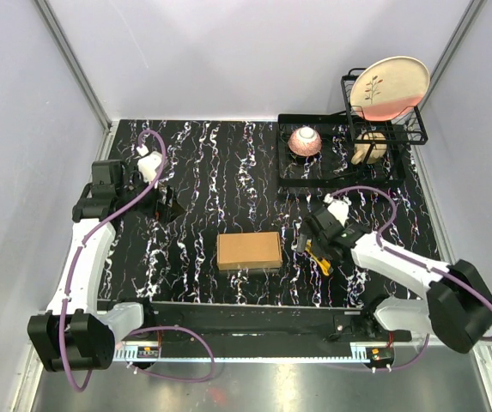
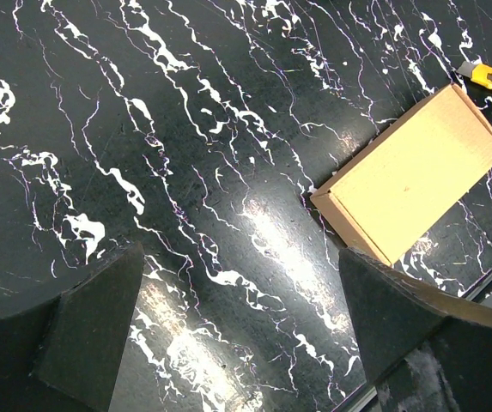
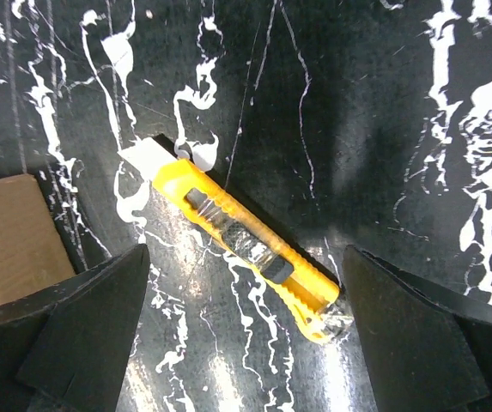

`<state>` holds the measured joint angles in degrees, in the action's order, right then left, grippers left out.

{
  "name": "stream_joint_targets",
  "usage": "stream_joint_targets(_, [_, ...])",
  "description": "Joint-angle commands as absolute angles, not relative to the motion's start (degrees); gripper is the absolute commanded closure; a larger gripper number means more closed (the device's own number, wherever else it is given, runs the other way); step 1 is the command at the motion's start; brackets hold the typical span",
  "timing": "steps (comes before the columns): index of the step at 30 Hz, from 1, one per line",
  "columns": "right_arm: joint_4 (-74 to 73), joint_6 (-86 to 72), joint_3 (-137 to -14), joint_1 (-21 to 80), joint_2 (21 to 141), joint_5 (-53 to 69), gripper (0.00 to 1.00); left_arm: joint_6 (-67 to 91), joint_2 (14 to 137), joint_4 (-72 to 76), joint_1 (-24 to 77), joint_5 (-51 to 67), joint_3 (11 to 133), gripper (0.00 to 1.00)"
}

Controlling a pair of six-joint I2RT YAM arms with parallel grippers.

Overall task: Unpack the express box
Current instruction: Pick up the knife from the center of the board.

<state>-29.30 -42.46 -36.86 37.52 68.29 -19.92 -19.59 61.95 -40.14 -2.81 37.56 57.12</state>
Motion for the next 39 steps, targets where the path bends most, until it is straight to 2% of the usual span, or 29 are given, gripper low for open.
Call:
stream_joint_targets(1, [-26.1,-45.18,-37.35,39.72,73.21,-24.52,0.01,-20.48,61.35,-39.64,-2.64,38.76,59.41,0.01])
stream_joint_targets(3, [-26.54,-46.31,-38.58,40.34,74.87,-25.48,0.01,-20.74,60.82,-39.9,-2.64,38.32,59.24,0.01])
stream_joint_targets(5, [-26.72,-47.37,-39.02,40.69,75.58,-25.84,0.06,-21.09,60.3,-39.99,-2.64,37.8,58.89,0.01])
stream_joint_targets(11, [-26.98,-49.57,-38.06,41.04,78.05,-26.54,0.14,-22.24,59.5,-40.96,-2.72,37.27,58.27,0.01])
stream_joint_targets(17, [-26.28,-52.2,-37.27,42.18,79.89,-25.49,0.3,-22.5,59.33,-41.13,-2.72,37.7,58.45,0.01])
stream_joint_targets(22, [-25.49,-53.61,-36.65,44.03,81.74,-25.05,0.54,-23.2,58.71,-42.01,-2.72,38.05,58.97,0.01])
stream_joint_targets(27, [-24.61,-55.54,-35.68,45.44,84.19,-24.43,0.58,-23.9,58.71,-43.06,-2.64,38.41,59.59,0.01])
stream_joint_targets(31, [-23.47,-57.04,-35.86,47.19,85.6,-24.08,0.69,-24.08,58.71,-43.68,-2.64,38.85,60.12,0.01])
stream_joint_targets(34, [-23.47,-57.39,-36.65,48.42,86.92,-23.99,0.79,-24.26,58.62,-44.38,-2.72,39.28,60.55,0.01])
stream_joint_targets(35, [-23.38,-57.31,-36.91,48.69,87.36,-23.91,0.87,-24.34,58.62,-44.47,-2.64,39.37,60.64,0.01])
stream_joint_targets(38, [-23.55,-56.26,-37.44,49.13,86.58,-24.34,1.0,-24.61,58.18,-44.91,-2.72,39.64,60.64,0.01])
stream_joint_targets(39, [-23.73,-55.73,-37.79,49.04,85.79,-24.69,1.0,-24.7,58.1,-45.09,-2.72,39.81,60.73,0.01])
